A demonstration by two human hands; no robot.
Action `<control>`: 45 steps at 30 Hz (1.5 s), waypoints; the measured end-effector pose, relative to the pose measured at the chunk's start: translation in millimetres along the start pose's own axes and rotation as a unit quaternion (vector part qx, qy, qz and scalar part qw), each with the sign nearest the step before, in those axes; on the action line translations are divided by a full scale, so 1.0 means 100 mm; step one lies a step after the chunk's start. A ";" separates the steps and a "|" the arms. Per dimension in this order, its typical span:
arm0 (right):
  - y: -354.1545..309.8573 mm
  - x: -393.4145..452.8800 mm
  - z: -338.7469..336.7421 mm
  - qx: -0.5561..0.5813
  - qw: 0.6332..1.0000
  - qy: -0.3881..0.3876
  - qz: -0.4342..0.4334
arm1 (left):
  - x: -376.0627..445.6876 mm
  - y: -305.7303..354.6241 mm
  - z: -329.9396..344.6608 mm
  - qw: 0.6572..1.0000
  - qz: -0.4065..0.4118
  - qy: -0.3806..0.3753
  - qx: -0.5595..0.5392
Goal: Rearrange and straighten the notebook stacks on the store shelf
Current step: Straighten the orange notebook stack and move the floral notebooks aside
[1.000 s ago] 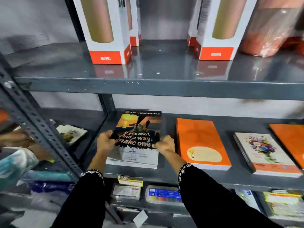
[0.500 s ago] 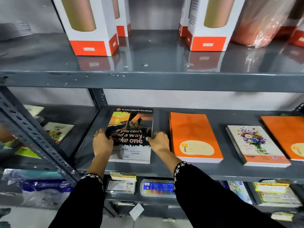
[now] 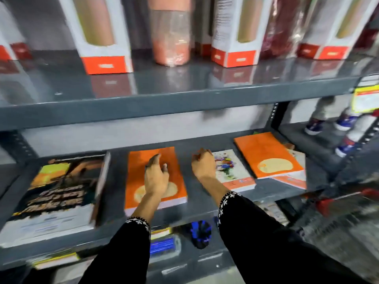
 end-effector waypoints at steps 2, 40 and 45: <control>0.35 0.13 -0.35 -0.003 1.000 0.011 0.014 | -0.13 0.34 0.39 1.000 0.008 -0.028 -0.006; 2.06 0.53 -1.83 0.068 0.959 -0.051 0.270 | -0.69 1.77 1.71 0.997 -0.033 -0.063 -0.034; 1.31 0.32 -1.14 0.103 0.974 -0.073 0.188 | -0.45 1.09 0.82 0.999 -0.034 -0.004 -0.040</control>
Point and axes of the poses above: each hand's wrist, its own x-axis towards the middle knuckle, its own z-axis out of the palm, y = z × x, the point moved 2 cm from there along x, towards the middle knuckle, and after that the axes turned 14 degrees about -z, right-handed, at the moved point
